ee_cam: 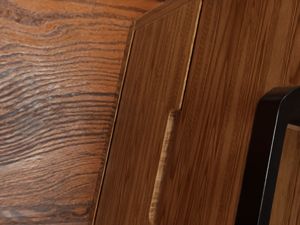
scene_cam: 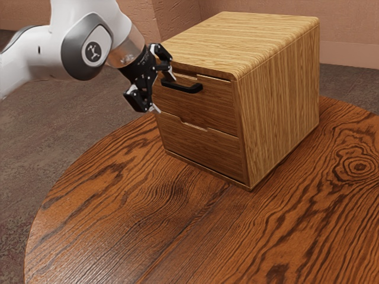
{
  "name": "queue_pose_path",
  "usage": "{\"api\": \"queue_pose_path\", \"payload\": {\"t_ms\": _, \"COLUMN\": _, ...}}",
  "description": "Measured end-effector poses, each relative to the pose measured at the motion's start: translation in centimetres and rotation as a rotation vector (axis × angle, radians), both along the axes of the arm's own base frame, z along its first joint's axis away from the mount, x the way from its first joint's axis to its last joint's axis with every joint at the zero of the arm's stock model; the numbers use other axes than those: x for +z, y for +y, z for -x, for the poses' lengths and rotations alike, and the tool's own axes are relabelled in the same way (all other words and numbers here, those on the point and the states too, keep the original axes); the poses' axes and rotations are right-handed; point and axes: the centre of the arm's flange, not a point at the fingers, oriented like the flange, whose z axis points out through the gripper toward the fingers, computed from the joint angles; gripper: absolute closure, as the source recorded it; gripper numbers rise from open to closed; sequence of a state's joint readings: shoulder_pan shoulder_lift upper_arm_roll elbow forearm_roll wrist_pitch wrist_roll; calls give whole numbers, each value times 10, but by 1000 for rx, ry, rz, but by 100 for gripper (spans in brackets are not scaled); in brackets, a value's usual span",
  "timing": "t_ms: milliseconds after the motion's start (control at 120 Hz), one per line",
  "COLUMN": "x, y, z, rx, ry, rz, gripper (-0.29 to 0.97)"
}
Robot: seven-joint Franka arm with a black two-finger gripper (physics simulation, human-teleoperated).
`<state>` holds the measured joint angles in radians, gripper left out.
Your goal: Pull the drawer handle with one arm to open the drawer
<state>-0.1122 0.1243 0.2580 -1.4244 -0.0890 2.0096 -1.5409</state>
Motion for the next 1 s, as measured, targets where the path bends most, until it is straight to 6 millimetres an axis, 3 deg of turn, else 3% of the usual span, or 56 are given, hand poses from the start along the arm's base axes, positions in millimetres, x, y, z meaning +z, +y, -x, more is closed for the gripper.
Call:
{"api": "queue_pose_path", "payload": {"t_ms": 775, "x": -10, "y": -2, "z": -17, "rx": 5, "ry": 2, "rz": -13, "gripper": 0}}
{"api": "queue_pose_path", "payload": {"t_ms": 1000, "x": -21, "y": -2, "z": -23, "rx": 6, "ry": 19, "rz": -14, "gripper": 0}}
